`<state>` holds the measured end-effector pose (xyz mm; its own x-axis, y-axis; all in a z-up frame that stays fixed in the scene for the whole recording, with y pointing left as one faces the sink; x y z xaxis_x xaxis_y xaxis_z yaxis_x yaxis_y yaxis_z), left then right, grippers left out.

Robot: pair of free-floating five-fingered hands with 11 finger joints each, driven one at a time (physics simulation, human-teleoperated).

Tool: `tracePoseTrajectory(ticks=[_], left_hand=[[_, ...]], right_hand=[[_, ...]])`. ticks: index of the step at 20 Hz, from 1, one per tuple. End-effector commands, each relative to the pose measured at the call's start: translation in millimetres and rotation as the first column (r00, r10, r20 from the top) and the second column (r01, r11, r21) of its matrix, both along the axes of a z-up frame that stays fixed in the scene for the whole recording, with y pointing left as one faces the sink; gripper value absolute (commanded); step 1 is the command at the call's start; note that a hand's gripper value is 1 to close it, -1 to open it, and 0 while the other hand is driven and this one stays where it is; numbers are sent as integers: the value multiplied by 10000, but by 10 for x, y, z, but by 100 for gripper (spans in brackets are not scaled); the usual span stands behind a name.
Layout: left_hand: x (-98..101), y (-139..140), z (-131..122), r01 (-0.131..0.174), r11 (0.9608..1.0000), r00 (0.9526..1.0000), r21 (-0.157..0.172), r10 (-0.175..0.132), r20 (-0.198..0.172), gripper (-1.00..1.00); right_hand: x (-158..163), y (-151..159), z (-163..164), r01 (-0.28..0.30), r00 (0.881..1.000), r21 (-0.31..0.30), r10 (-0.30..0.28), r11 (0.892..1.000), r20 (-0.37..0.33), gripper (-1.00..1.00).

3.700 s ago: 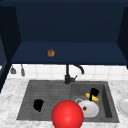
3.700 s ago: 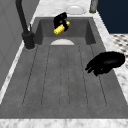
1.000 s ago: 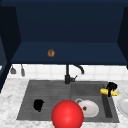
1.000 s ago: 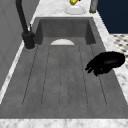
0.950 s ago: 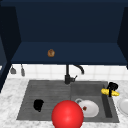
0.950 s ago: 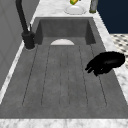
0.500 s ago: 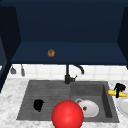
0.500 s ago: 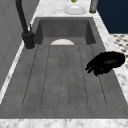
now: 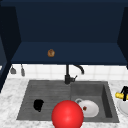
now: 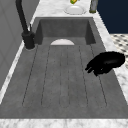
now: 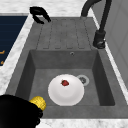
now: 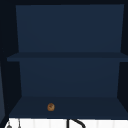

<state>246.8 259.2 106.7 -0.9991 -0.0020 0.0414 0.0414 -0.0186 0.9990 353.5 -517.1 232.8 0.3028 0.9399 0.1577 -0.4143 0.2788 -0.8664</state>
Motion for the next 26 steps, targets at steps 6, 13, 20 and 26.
tracePoseTrajectory(ticks=[6,13,20,26], left_hand=[[0,0,0,0,10000,10000,0,0,0,0],[0,0,0,0,10000,10000,0,0,0,0],[0,0,0,0,10000,10000,0,0,0,0],[0,0,0,0,10000,10000,0,0,0,0]], right_hand=[[-12,-424,-508,-876,9961,-36,877,9961,90,100],[-25,-650,-874,-1054,9941,-95,1056,9944,258,100],[99,-781,-1187,-1300,9915,22,1300,9915,85,100],[188,-1068,-1233,-2373,9714,1159,2344,9645,379,100]])
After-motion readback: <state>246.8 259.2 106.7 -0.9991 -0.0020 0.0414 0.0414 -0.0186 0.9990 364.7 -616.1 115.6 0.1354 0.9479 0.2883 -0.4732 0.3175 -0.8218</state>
